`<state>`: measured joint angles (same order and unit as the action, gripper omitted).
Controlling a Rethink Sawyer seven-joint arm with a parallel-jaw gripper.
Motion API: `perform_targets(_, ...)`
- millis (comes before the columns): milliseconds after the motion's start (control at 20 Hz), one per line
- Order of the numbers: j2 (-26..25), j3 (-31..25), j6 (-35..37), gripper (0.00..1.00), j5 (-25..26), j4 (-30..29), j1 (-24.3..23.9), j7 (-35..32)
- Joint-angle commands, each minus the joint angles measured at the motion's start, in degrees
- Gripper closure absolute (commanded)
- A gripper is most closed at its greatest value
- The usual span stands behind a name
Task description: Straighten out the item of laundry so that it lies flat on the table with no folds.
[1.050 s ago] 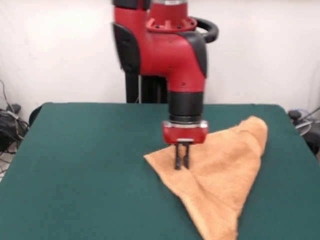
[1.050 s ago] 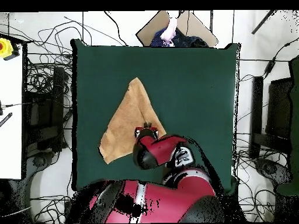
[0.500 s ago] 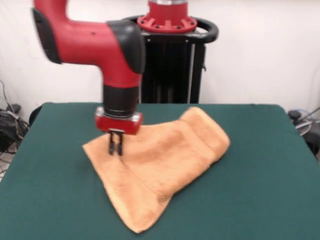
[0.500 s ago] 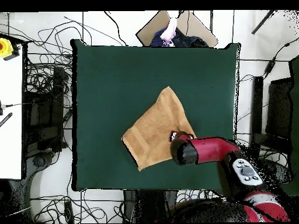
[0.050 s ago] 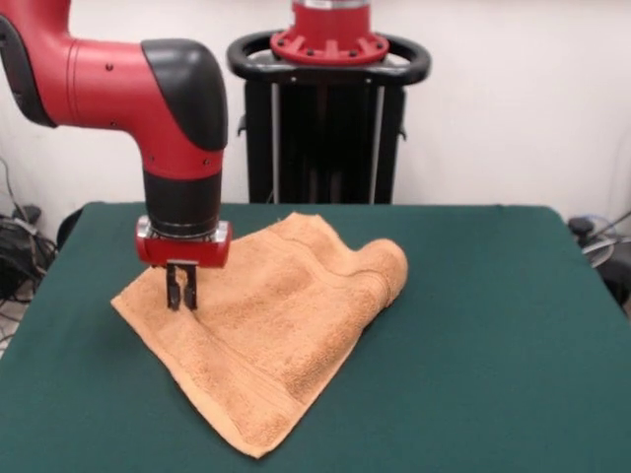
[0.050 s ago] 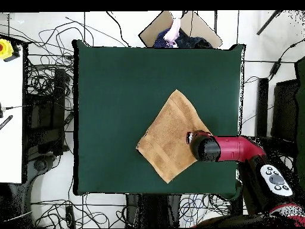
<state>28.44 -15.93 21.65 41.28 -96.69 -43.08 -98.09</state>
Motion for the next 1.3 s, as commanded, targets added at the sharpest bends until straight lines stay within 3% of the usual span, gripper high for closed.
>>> perform_targets(50, -0.4, -6.8, 2.3, 1.0, 2.0, 4.4, 1.7, 6.9)
perform_targets(850, 0.6, -6.6, 2.0, 1.0, 2.8, 2.7, 1.2, 7.9)
perform_targets(1300, 0.4, -8.6, 6.3, 1.0, 1.7, 4.9, -0.7, 12.8)
